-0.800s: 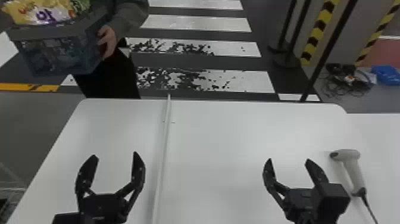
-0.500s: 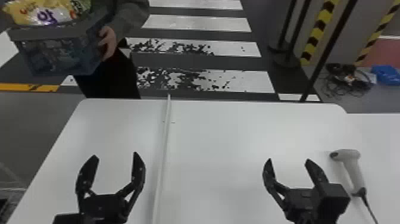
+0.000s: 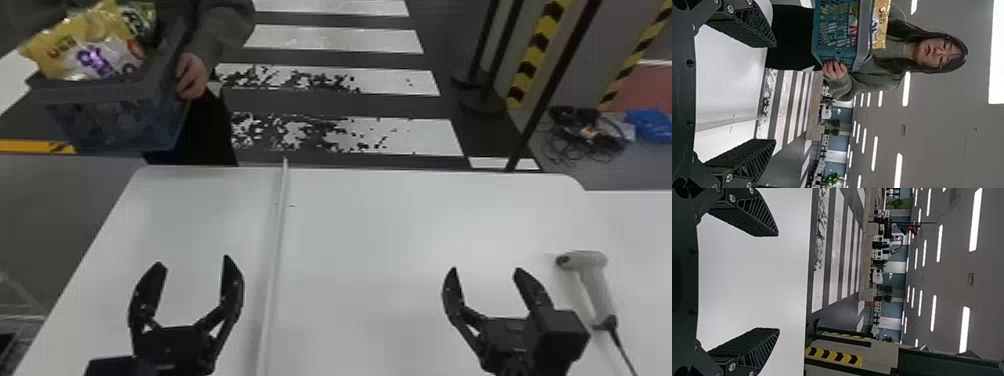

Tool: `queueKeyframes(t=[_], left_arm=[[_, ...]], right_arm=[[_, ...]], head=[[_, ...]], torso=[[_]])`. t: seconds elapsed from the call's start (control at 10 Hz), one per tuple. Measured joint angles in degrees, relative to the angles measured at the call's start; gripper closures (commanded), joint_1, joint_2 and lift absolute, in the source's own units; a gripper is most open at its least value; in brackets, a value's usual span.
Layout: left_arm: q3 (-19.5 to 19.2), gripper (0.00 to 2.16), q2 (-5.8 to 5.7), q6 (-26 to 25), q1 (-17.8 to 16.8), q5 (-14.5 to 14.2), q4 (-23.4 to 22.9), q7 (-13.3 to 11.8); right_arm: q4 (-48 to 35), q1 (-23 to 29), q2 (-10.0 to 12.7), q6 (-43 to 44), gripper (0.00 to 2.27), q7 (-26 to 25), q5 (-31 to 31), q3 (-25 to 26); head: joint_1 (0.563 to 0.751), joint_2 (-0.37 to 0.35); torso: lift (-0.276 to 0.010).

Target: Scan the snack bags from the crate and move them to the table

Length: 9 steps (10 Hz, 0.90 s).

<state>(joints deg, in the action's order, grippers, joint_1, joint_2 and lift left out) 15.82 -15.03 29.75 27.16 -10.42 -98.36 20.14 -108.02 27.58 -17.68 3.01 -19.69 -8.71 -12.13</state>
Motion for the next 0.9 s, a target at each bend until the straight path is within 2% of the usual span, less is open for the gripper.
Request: queueKeyframes(t=[0.3, 0.9], left_arm=[[-0.2, 0.14, 0.0, 0.0, 0.4, -1.2, -0.3, 0.0], [-0.3, 0.14, -0.11, 0.2, 0.9, -1.5, -0.2, 0.2]], right_arm=[[0.0, 0.1, 0.0, 0.6, 0.13, 0.0, 0.0, -0.1], [0.4, 1.3, -0.1, 2.8, 0.13, 0.0, 0.1, -0.1]], head=[[0.695, -0.016], [0.695, -0.012]], torso=[[-0.095], [-0.095]])
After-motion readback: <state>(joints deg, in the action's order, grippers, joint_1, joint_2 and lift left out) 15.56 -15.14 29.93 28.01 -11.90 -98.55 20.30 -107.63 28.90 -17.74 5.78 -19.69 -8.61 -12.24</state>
